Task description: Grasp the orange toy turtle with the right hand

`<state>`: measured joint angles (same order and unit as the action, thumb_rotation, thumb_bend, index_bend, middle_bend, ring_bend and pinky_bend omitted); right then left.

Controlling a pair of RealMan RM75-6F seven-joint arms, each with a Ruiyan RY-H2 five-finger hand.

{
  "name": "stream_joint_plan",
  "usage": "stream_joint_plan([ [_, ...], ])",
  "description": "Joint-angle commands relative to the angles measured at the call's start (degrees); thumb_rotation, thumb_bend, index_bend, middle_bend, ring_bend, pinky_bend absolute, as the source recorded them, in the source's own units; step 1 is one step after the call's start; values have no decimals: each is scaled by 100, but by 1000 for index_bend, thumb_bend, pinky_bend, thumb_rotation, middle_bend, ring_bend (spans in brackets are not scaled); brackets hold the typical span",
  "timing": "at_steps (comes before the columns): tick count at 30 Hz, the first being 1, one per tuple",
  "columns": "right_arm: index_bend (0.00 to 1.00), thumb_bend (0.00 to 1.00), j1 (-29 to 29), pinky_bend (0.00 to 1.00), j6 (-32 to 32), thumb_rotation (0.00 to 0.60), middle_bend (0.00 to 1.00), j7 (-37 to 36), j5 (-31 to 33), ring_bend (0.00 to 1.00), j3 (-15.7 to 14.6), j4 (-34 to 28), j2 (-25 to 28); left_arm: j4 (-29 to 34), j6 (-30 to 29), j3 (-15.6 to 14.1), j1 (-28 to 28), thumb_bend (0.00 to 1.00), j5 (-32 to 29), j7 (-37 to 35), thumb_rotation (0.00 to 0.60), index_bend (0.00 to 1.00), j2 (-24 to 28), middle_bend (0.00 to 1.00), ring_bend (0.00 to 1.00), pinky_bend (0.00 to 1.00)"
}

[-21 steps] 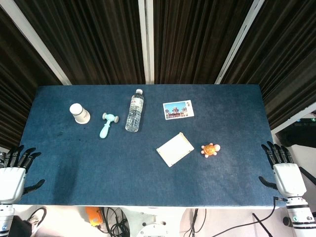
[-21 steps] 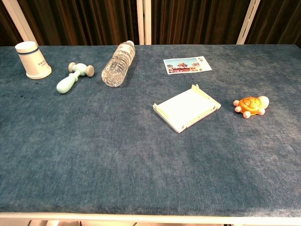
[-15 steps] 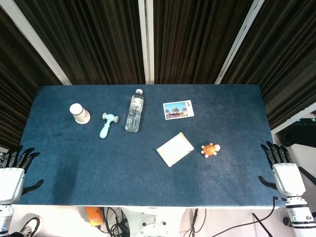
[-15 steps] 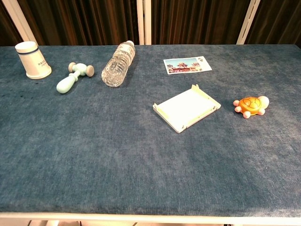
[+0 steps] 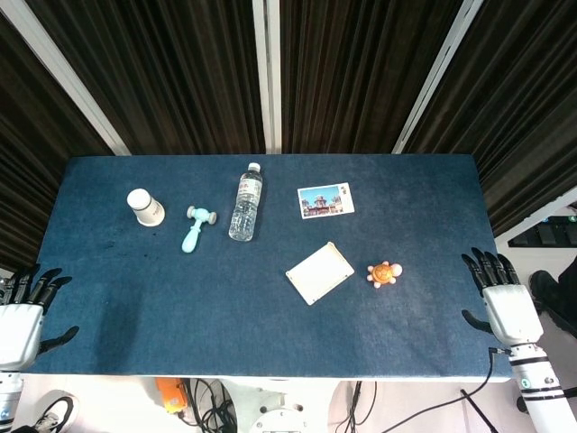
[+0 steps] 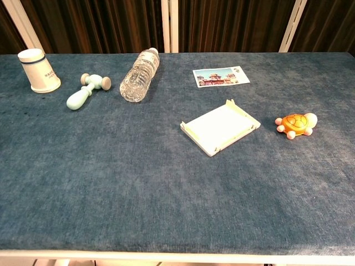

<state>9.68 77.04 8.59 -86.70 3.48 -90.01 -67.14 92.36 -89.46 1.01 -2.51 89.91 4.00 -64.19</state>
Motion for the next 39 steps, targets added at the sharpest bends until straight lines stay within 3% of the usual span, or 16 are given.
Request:
stream_joint_plan([
  [1,0,101,444,0,-497,600,0,430,172,0,232,-108,-130,-47,39,3,-9,105,-37,-37,600,218,-35,137,0,49],
  [13,0,110,1730,0,-2108,600,60,1456,1188,0,627,637,-1284,-90,63,23,-46,107,-26,-144,600,218,12,137,0,50],
  [18,6,127,1896,0,-2184,600,98,1540,1335,0,600,888,-1602,-156,109,29,-59,108,-69,-229,600,218,4,137,0,50],
  [22,75,204,1931,0,-2117,600,147,1437,1318,0,565,1016,-1742,-207,143,23,-75,113,-73,-279,600,218,0,137,0,50],
  [27,128,226,1978,0,-2110,600,195,1365,1301,0,477,1131,-1852,-286,139,17,-78,112,-60,-384,600,219,-13,137,0,49],
  [33,295,273,2001,0,-2051,600,301,1340,1280,0,389,1199,-1946,-328,113,9,-73,112,-32,-432,600,219,-21,137,0,50],
  [36,422,293,1986,0,-1981,600,405,1343,1264,5,343,1262,-2007,-339,109,2,-73,112,-20,-434,600,219,-26,137,0,49],
  [39,588,324,1964,0,-1948,600,552,1343,1290,73,301,1284,-2057,-378,103,-7,-79,112,9,-522,600,219,-38,137,0,50],
])
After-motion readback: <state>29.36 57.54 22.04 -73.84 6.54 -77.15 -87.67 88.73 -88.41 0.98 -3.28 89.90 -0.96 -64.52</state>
